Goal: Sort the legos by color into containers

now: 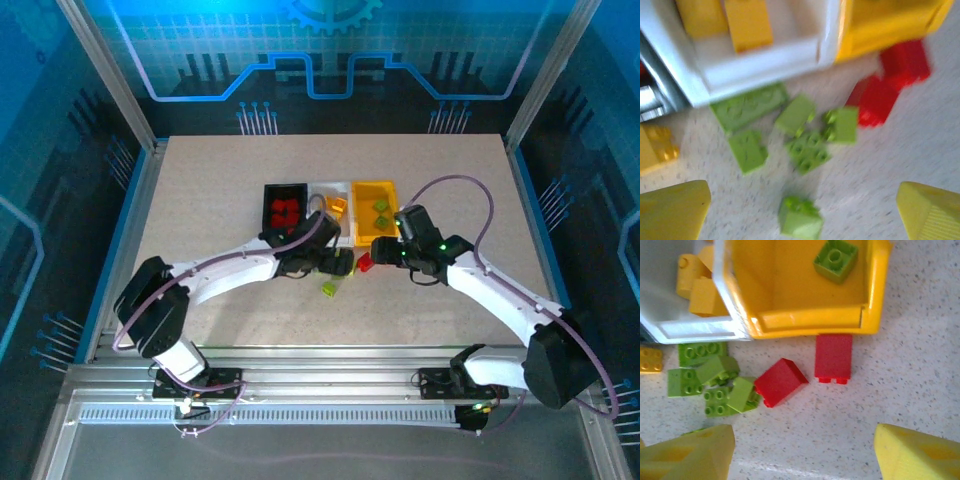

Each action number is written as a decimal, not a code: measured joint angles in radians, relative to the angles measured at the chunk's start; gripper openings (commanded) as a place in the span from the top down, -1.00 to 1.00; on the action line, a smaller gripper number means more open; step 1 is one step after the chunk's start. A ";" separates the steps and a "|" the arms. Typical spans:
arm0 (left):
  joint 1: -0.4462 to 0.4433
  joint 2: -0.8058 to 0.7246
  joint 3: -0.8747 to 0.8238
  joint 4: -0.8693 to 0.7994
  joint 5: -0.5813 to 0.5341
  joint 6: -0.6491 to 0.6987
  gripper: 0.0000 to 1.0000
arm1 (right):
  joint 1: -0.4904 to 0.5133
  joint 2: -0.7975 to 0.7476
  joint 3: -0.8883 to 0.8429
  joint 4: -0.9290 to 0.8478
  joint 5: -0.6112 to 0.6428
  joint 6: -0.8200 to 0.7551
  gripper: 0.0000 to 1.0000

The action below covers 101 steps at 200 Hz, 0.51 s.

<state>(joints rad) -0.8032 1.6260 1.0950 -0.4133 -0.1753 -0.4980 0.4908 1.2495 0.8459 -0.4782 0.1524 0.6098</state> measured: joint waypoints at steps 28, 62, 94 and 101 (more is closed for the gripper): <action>-0.033 0.045 -0.053 0.000 0.024 0.000 -0.81 | -0.009 0.000 -0.011 0.001 -0.003 0.001 -0.49; -0.051 0.096 -0.052 0.009 0.032 0.003 -0.56 | -0.011 0.000 -0.011 0.001 -0.004 0.001 -0.49; -0.063 0.158 -0.039 -0.002 0.021 0.005 -0.31 | -0.021 -0.008 -0.011 0.000 -0.004 0.001 -0.49; -0.066 0.166 -0.038 -0.003 0.016 0.006 -0.25 | -0.024 -0.012 -0.011 0.000 -0.004 0.001 -0.49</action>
<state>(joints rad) -0.8692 1.7916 1.0573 -0.4160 -0.1593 -0.4923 0.4667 1.2377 0.8352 -0.4782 0.1482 0.6106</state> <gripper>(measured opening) 0.665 0.746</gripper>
